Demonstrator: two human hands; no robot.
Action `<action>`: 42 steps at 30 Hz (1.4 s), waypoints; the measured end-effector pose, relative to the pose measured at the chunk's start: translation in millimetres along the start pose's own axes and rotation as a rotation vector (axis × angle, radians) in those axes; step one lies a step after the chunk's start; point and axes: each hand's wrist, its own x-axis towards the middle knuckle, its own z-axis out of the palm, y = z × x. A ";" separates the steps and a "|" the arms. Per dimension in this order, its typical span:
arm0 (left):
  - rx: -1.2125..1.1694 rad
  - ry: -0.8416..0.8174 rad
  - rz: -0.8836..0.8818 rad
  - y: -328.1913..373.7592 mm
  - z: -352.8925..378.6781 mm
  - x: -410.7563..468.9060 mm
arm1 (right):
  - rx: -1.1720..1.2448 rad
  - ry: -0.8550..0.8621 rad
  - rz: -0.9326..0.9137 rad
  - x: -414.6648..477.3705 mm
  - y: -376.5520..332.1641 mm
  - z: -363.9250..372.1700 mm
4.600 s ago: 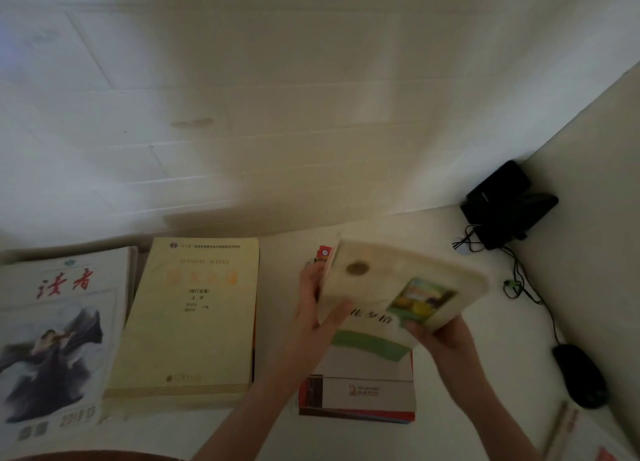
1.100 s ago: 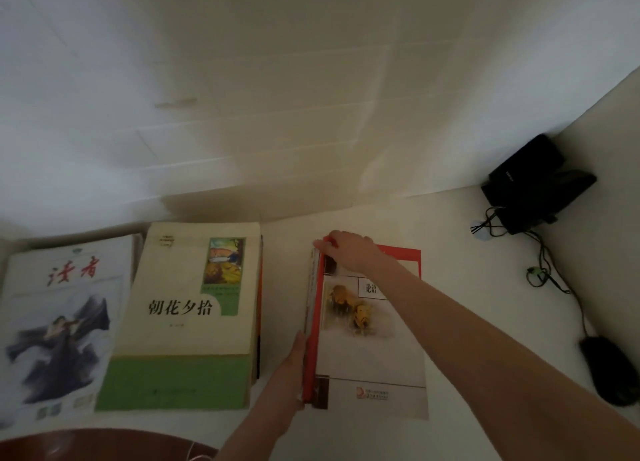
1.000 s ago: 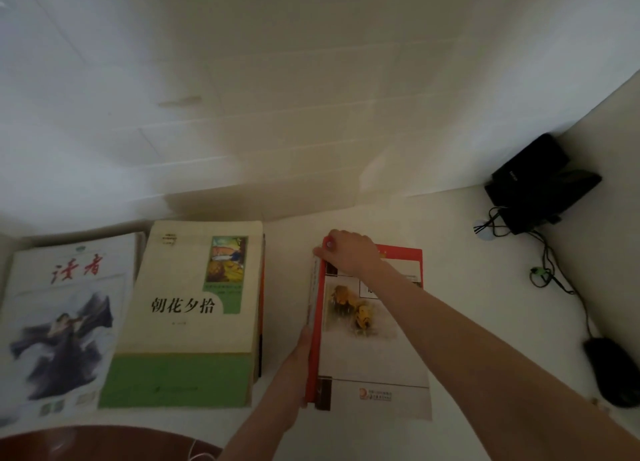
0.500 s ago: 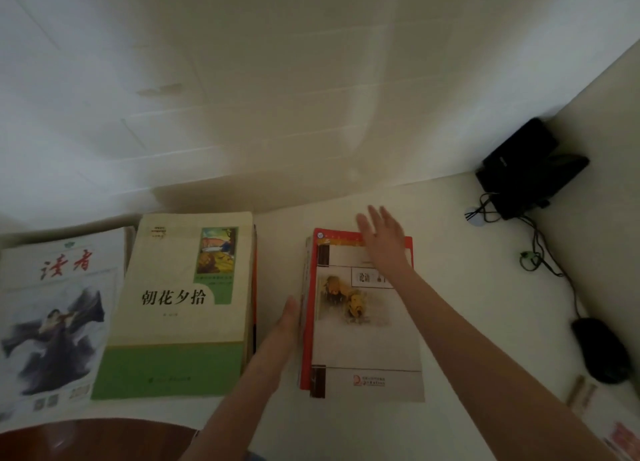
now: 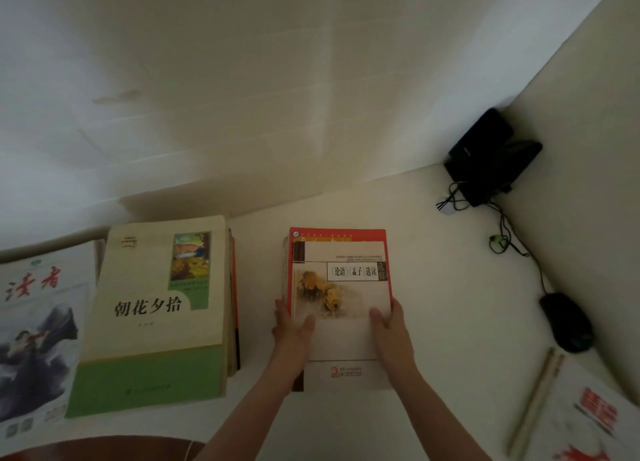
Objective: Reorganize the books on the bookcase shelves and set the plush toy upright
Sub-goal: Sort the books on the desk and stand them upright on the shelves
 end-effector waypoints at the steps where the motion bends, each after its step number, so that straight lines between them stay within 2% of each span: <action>1: 0.016 0.002 0.029 -4.9 0.2 3.1 | -0.001 0.027 -0.001 -0.8 -1.0 1.3; 4: 0.138 -0.005 0.085 -14.8 -3.9 3.2 | 0.063 0.072 -0.007 -3.8 -1.6 4.8; 9: 0.230 0.051 0.112 -19.0 -5.9 -1.4 | 0.198 -0.005 -0.031 -0.9 3.0 -0.9; 14: 0.110 -0.012 0.080 -9.0 -7.3 -1.1 | 0.170 -0.046 -0.068 2.1 3.0 -8.2; 20: -0.134 0.036 -0.124 20.1 -21.2 19.6 | 0.202 -0.257 0.127 41.3 -0.1 -26.1; 22: -0.154 0.058 -0.172 20.2 -20.6 34.1 | 0.157 -0.245 0.124 51.5 3.5 -21.4; 27: -0.019 0.125 -0.214 -13.9 -12.9 79.1 | 0.146 -0.245 0.164 65.2 18.3 -15.5; 34: 0.024 0.145 -0.201 2.4 -6.9 60.8 | 0.120 -0.210 0.111 63.4 22.2 -15.3; 42: -0.113 0.143 -0.137 7.0 -4.3 55.0 | 0.084 -0.208 0.097 63.9 28.1 -14.4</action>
